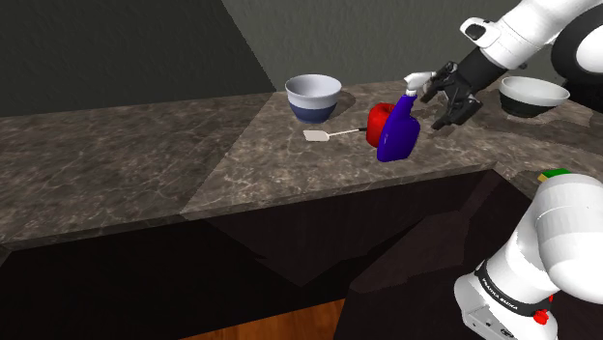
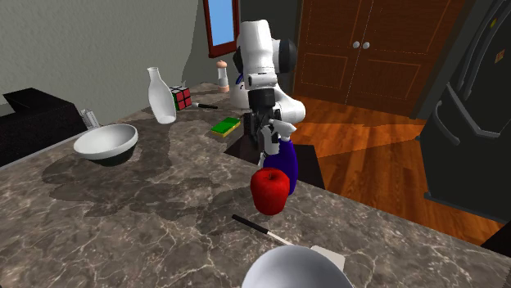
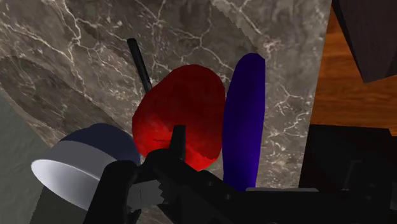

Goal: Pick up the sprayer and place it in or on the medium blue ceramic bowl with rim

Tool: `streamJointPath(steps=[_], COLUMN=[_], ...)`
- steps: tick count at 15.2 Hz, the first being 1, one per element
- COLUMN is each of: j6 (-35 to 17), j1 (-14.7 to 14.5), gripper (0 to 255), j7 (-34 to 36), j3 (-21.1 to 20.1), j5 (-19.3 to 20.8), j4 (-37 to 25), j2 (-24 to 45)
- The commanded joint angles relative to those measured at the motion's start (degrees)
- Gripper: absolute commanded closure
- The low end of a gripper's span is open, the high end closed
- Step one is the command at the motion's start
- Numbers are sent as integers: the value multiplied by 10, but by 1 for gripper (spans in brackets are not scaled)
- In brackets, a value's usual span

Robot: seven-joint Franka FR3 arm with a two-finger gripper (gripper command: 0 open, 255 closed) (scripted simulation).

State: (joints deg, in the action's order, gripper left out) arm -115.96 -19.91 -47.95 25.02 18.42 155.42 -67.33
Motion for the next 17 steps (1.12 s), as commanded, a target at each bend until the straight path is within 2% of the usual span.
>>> streamJointPath(steps=[1, 4, 12, 13, 17], j6=[-20, -53, -53, -53, -53], j1=[-5, -6, -6, -6, -6], gripper=[0, 0, 0, 255, 255], j7=[-14, -12, -12, -12, -12], j3=[11, 22, 22, 22, 22], j5=[8, 16, 16, 16, 16], j4=[14, 32, 32, 32, 32], j2=[1, 16, 16, 16, 16])
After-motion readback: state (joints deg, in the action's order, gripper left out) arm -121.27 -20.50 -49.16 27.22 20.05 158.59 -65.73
